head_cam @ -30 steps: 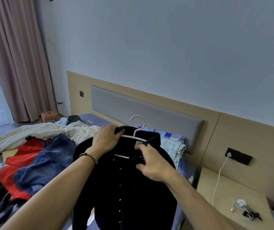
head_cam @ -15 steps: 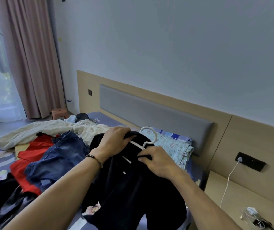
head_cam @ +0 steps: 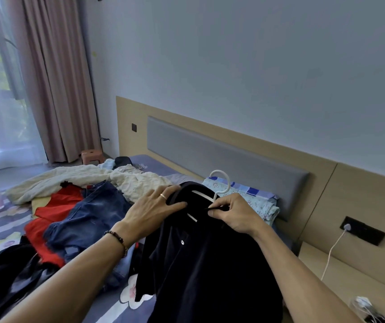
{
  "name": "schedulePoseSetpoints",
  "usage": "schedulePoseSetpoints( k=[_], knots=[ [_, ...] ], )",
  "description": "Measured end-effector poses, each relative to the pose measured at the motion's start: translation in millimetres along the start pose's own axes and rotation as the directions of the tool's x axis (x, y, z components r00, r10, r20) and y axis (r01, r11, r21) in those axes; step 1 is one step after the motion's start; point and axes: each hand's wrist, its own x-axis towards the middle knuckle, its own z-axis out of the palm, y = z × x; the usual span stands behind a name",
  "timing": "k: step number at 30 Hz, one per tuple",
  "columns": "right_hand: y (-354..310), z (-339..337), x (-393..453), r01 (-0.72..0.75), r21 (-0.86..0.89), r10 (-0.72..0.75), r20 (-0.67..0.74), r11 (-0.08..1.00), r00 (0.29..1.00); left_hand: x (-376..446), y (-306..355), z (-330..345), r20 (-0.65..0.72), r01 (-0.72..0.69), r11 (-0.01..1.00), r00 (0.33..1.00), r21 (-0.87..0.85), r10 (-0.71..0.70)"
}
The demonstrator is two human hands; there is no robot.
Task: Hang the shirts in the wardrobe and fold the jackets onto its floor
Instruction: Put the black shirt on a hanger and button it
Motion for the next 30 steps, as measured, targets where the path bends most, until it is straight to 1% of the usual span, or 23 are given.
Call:
schedulePoseSetpoints(
  k=[2,3,4,5,6,7,8,10,11,13,15,18,20,23,28,30],
  knots=[
    [-2,-2,0,0.005,0.008,-0.006,0.022,1.0,1.0,6,4,1,0.007,-0.136,0.989,0.991,0.049,0.136],
    [-2,-4,0,0.003,0.007,-0.004,0.025,1.0,1.0,11,5,1,0.029,-0.186,0.982,0.982,0.039,0.185],
    [-2,-5,1,-0.003,-0.004,0.003,0.026,1.0,1.0,15,7,0,0.062,-0.199,0.98,0.978,0.009,0.198],
    [-1,-6,2,-0.011,-0.031,0.012,0.023,0.999,1.0,19,9,0,0.091,-0.176,0.983,0.979,-0.059,0.18],
    [2,-8,3,-0.02,-0.072,0.021,0.018,0.997,1.0,24,13,-2,0.141,-0.093,0.977,0.982,-0.194,0.122],
    [4,-9,4,-0.03,-0.114,0.032,0.022,0.993,0.999,28,17,-7,0.203,0.031,0.944,0.978,-0.328,0.038],
    [6,-9,4,-0.038,-0.145,0.043,0.028,0.989,0.999,33,20,-12,0.293,0.16,0.882,0.956,-0.443,-0.026],
    [8,-9,2,-0.045,-0.158,0.049,0.027,0.986,0.998,41,26,-20,0.432,0.396,0.695,0.892,-0.6,-0.134],
    [9,-9,1,-0.043,-0.149,0.046,0.019,0.988,0.999,43,28,-22,0.488,0.482,0.587,0.858,-0.651,-0.163],
    [9,-9,-3,-0.041,-0.125,0.042,0.003,0.991,0.999,44,29,-22,0.564,0.586,0.407,0.804,-0.7,-0.187],
    [7,-8,-6,-0.03,-0.098,0.03,-0.006,0.995,1.0,43,33,-21,0.605,0.647,0.301,0.762,-0.701,-0.229],
    [1,-2,-6,0.003,-0.109,-0.01,-0.068,0.994,0.998,48,48,-21,0.632,0.688,0.125,0.713,-0.715,-0.304],
    [-2,3,-5,0.02,-0.152,-0.041,-0.132,0.988,0.99,52,57,-24,0.637,0.688,0.033,0.688,-0.725,-0.347],
    [-7,7,-3,0.005,-0.199,-0.051,-0.226,0.98,0.973,56,64,-31,0.63,0.673,-0.048,0.663,-0.738,-0.405],
    [-14,12,-5,-0.001,-0.215,-0.068,-0.312,0.977,0.948,57,71,-38,0.614,0.656,-0.102,0.625,-0.748,-0.481],
    [-15,16,-5,0.012,-0.279,-0.107,-0.33,0.96,0.938,56,72,-39,0.644,0.648,-0.187,0.594,-0.738,-0.482]
  ],
)
